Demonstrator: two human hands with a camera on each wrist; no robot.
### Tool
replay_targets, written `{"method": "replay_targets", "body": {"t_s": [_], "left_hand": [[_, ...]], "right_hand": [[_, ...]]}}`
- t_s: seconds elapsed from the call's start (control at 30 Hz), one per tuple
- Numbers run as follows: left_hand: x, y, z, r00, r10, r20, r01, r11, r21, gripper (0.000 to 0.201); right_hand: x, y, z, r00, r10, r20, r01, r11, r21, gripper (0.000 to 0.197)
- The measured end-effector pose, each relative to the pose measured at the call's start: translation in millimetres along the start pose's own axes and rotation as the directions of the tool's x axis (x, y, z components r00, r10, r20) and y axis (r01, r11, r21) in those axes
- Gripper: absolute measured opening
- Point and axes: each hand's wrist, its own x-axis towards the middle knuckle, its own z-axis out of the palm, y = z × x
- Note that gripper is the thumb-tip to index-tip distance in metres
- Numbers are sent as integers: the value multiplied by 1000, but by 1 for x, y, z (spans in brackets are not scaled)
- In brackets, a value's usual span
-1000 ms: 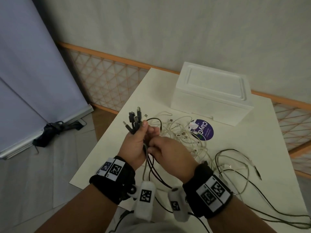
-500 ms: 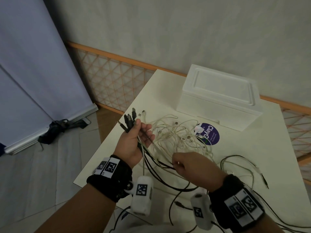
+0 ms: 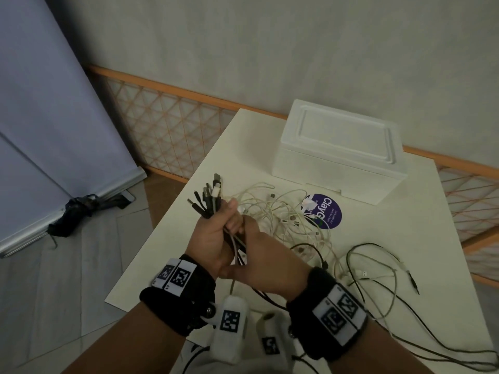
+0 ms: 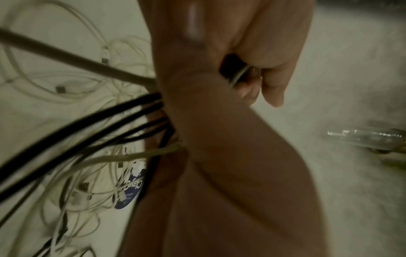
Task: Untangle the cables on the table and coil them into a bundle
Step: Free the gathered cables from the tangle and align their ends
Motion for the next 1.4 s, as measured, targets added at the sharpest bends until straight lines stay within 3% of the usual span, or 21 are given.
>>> {"method": "replay_targets", "body": {"t_s": [0.1, 0.27, 0.4, 0.5, 0.57, 0.63, 0.73, 0.77, 0.83, 0.87, 0.9, 0.97, 1.03, 1.07, 1.13, 1.23, 1.4], "left_hand": [[-6, 3, 1, 998, 23, 58, -18, 996, -83, 30], [-20, 9, -9, 997, -40, 61, 34, 995, 98, 30], [-7, 26, -44, 988, 16, -155, -9, 999, 48, 32], [6, 42, -83, 934, 78, -348, -80, 997, 8, 34], [9, 36, -102, 902, 21, -430, -20, 1000, 6, 33], [8, 19, -112, 875, -72, -479, 95, 995, 23, 29], [2, -5, -120, 821, -192, -538, 243, 970, 25, 26], [0, -9, -121, 801, -218, -557, 268, 964, 8, 24], [-3, -13, -122, 773, -240, -588, 267, 963, -42, 24], [-2, -12, -122, 766, -237, -598, 254, 965, -58, 26], [0, -11, -122, 764, -231, -602, 244, 968, -61, 30], [7, -6, -121, 772, -209, -600, 219, 974, -58, 37], [13, -2, -119, 779, -187, -599, 187, 980, -63, 42], [16, 0, -116, 787, -176, -591, 172, 983, -63, 44], [19, 2, -111, 813, -158, -560, 164, 986, -39, 47], [23, 6, -104, 861, -151, -485, 204, 977, 58, 48], [31, 16, -91, 915, -151, -374, 221, 963, 152, 33]], "right_hand": [[4, 8, 12, 997, 76, -1, -74, 975, 211, 65], [-6, 21, 15, 987, 60, 148, -79, 989, 123, 37], [-25, 51, -4, 945, 121, 303, -45, 969, -244, 17], [-47, 86, -27, 916, 256, 308, -121, 910, -396, 4], [-57, 99, -40, 897, 326, 298, -189, 893, -408, 18], [-63, 107, -44, 843, 439, 310, -274, 847, -454, 28], [-63, 119, -38, 788, 539, 298, -317, 770, -554, 45], [-63, 120, -37, 779, 550, 302, -323, 764, -559, 60], [-56, 117, -40, 831, 484, 274, -293, 800, -524, 105], [-50, 110, -43, 878, 418, 234, -286, 849, -444, 116], [-42, 96, -47, 922, 346, 175, -277, 904, -326, 111], [-21, 63, -54, 978, 209, 17, -208, 975, -81, 73], [7, 37, -56, 983, 144, -117, -136, 988, 72, 23], [24, 31, -55, 979, 137, -150, -130, 990, 59, 5], [58, 30, -47, 980, 168, -106, -182, 974, -136, 15], [101, 45, -25, 966, 257, -35, -247, 871, -425, 36], [132, 52, -5, 953, 301, -33, -287, 863, -415, 38]]}}
